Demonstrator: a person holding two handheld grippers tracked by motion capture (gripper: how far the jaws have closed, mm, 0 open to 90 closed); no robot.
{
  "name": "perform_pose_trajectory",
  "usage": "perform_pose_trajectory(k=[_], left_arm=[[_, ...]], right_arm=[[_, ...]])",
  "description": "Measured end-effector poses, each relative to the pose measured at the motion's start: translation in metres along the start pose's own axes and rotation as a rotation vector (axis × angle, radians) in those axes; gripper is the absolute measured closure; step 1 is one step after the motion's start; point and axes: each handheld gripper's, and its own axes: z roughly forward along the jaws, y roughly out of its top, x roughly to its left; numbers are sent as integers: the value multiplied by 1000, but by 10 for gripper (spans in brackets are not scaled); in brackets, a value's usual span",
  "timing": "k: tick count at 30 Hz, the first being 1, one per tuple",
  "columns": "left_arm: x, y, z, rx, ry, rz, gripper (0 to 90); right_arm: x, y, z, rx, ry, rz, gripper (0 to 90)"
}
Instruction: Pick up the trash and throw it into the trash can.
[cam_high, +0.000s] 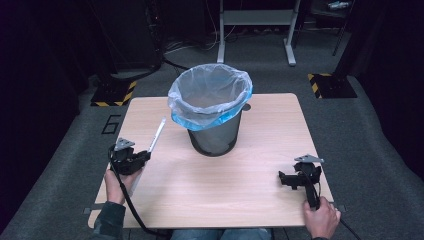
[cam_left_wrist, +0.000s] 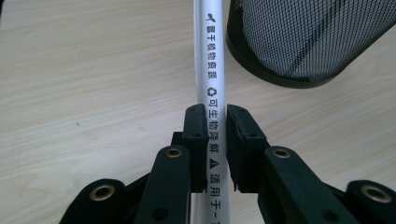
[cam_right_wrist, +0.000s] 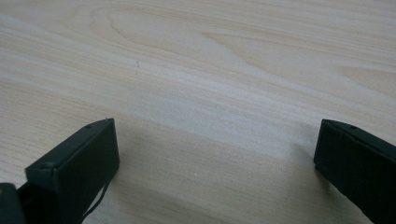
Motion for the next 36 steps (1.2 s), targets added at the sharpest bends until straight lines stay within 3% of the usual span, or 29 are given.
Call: perform_pose_trajectory(k=[19, 36], left_arm=[[2, 35, -21, -88, 12, 19, 783], [3, 67, -29, -142, 15, 34, 782]], right_arm=[[0, 0, 0, 1, -1, 3, 0], [0, 0, 0, 0, -3, 8, 0]])
